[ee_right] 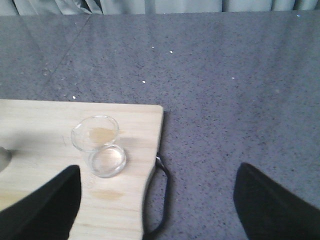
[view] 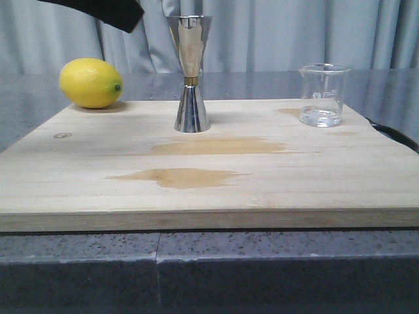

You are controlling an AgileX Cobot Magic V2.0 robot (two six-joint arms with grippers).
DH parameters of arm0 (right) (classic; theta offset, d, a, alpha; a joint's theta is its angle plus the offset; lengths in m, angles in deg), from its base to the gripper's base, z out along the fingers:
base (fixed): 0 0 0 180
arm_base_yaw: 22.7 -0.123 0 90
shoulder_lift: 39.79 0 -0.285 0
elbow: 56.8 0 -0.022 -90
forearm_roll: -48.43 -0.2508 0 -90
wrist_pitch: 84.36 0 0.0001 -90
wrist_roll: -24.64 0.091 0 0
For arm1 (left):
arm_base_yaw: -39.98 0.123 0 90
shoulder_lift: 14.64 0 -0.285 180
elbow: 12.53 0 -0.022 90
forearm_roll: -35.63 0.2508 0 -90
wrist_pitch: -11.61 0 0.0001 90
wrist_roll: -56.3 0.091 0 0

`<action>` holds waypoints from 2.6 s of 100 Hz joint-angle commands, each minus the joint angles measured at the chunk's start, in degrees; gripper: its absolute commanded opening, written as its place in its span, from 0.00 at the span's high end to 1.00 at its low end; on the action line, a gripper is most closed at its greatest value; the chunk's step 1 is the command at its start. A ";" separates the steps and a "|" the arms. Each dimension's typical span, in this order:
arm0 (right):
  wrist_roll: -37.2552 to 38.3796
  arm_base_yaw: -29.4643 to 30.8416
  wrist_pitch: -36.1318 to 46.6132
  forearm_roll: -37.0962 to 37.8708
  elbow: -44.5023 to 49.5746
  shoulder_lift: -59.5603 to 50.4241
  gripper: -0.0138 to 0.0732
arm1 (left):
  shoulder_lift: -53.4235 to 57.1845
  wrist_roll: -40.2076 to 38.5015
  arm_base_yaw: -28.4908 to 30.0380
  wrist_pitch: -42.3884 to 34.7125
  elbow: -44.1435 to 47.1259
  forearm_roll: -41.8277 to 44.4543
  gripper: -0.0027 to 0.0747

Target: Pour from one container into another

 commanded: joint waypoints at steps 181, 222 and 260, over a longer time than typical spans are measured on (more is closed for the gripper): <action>-19.86 0.00 -19.01 -13.02 -8.02 -20.08 0.84 | 45.81 -64.64 9.35 -8.21 19.73 38.94 0.93; -19.86 0.00 -18.60 -12.39 -8.02 -20.08 0.88 | 45.81 -64.64 9.35 -7.10 21.05 31.71 0.99; -19.86 0.00 -18.60 -12.39 -8.02 -20.08 0.88 | 45.98 -64.64 9.35 -8.30 22.52 31.75 0.99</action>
